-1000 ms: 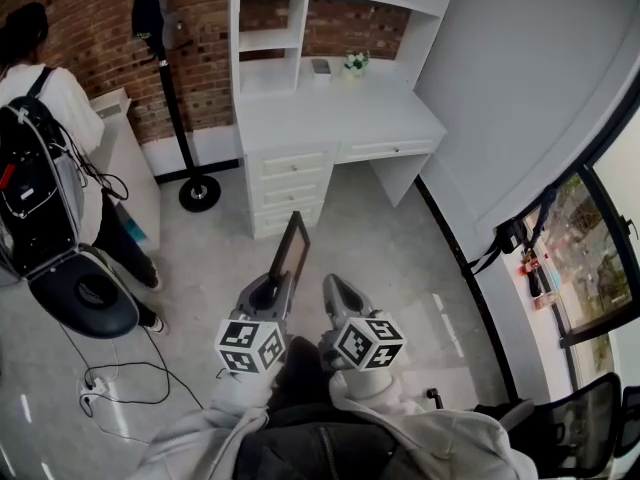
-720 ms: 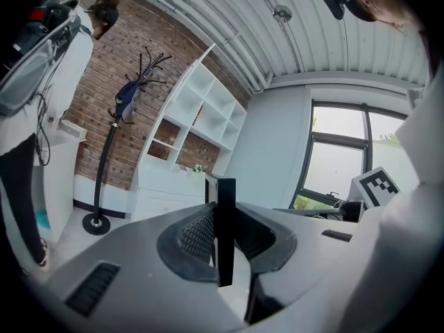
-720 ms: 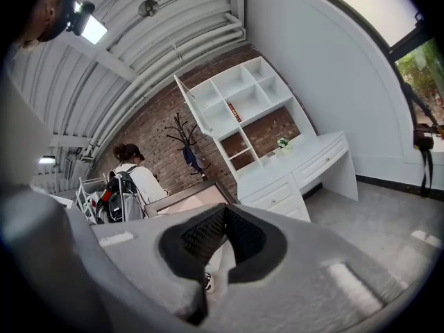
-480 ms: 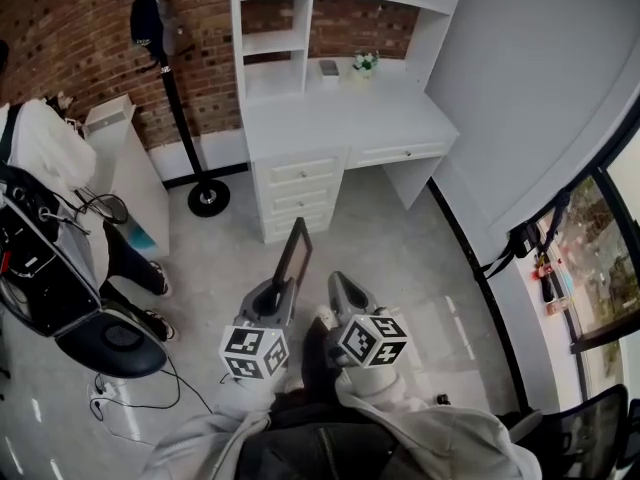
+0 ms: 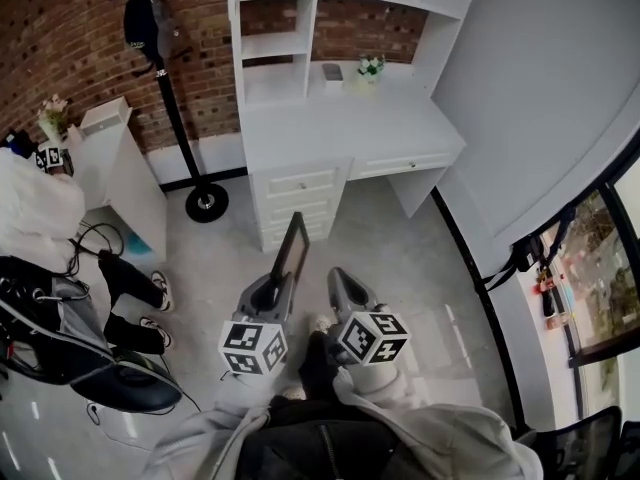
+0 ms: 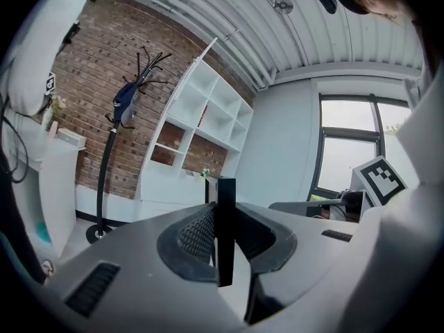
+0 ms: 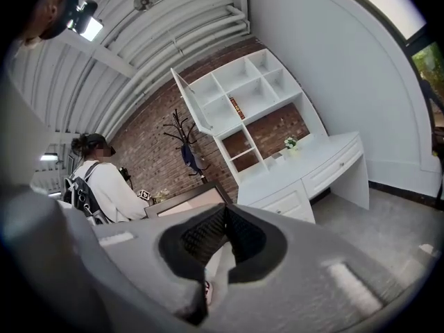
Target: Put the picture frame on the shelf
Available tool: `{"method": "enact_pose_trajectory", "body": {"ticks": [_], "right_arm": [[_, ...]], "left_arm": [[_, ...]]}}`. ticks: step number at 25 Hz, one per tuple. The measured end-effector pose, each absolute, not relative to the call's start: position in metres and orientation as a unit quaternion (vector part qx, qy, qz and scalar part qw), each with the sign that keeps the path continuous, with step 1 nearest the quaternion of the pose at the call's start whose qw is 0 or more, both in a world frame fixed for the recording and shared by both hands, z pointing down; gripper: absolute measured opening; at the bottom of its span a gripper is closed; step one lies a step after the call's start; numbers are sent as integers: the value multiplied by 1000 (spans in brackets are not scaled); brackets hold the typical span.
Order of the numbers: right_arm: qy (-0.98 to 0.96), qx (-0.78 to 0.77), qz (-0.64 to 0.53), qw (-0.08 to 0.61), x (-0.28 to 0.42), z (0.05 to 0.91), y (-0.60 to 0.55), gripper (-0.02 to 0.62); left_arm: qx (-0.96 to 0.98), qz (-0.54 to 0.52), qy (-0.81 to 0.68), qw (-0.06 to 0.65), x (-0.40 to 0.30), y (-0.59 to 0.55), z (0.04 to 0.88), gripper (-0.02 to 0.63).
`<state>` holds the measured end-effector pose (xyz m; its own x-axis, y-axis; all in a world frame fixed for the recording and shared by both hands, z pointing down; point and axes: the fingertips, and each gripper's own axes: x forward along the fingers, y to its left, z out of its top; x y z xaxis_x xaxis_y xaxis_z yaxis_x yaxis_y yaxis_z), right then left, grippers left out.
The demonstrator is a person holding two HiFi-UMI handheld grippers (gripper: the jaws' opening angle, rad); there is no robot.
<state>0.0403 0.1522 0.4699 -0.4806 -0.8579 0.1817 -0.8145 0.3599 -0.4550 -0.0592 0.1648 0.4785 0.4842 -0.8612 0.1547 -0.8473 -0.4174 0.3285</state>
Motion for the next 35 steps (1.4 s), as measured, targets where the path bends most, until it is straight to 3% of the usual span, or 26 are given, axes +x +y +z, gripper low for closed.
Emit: {"method": "enact_pose_trajectory", "body": {"ticks": [35], "right_arm": [[843, -472, -257, 19, 109, 485, -111, 0]], "left_arm": [[821, -45, -527, 213, 16, -94, 493, 63]]}}
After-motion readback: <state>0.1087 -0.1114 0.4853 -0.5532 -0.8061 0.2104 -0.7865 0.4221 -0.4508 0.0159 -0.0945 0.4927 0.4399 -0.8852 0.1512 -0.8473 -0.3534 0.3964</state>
